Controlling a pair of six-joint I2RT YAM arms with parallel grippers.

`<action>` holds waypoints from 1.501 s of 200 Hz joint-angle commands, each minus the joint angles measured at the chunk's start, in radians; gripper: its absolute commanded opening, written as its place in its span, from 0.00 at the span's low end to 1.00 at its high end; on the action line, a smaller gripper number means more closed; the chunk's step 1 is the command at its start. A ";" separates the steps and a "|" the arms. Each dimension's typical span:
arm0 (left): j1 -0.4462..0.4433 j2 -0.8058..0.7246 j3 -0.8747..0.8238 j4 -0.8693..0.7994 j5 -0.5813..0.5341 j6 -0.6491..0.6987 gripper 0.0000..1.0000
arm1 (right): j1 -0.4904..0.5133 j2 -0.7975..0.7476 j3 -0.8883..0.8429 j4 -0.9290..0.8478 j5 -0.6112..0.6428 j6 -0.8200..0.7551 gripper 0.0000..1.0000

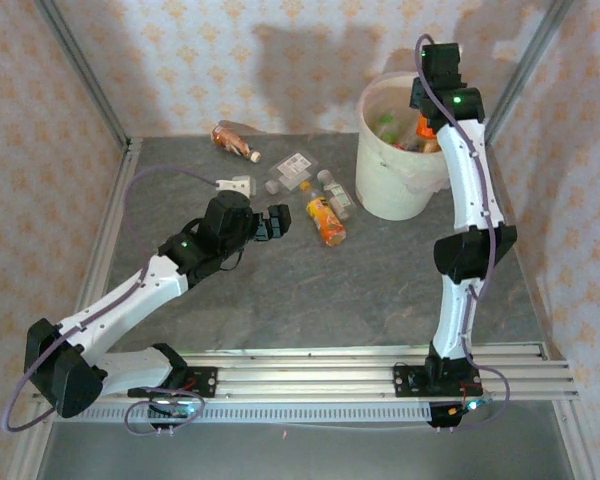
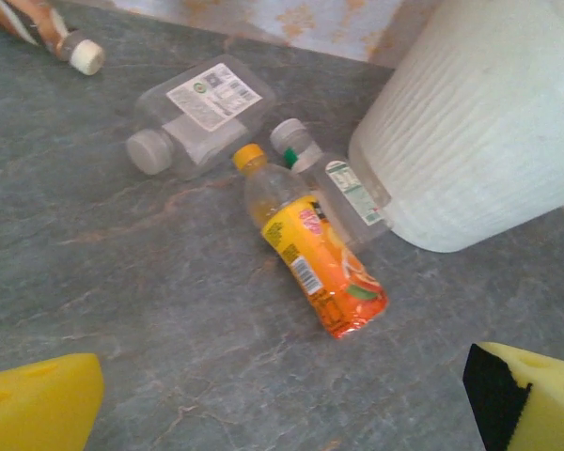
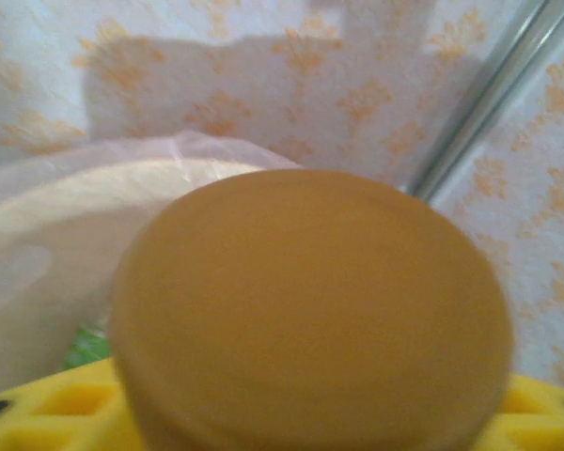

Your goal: Put the plastic bottles in the bin

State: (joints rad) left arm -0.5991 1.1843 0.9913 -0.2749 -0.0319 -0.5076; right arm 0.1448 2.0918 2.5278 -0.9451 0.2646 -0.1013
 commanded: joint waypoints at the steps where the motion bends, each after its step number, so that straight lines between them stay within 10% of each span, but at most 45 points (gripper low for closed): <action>1: 0.015 -0.020 -0.015 -0.023 -0.059 -0.021 1.00 | 0.001 -0.014 0.048 -0.109 0.134 -0.020 0.84; 86: 0.036 0.018 -0.015 -0.018 -0.058 -0.077 1.00 | 0.023 -0.174 -0.051 -0.101 -0.108 0.041 0.96; 180: 0.122 -0.028 -0.087 -0.092 -0.235 -0.301 1.00 | 0.339 -0.470 -0.694 0.288 -0.470 0.077 0.99; 219: 0.138 -0.070 -0.124 -0.116 -0.287 -0.354 1.00 | 0.437 -0.339 -0.828 0.363 -0.518 0.178 0.99; 300: 0.151 -0.135 -0.163 -0.172 -0.318 -0.364 1.00 | 0.473 0.118 -0.506 0.159 -0.283 0.119 0.97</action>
State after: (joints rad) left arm -0.4614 1.0851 0.8497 -0.3977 -0.2871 -0.8490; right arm 0.6250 2.1624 1.9369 -0.7174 -0.1062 0.0216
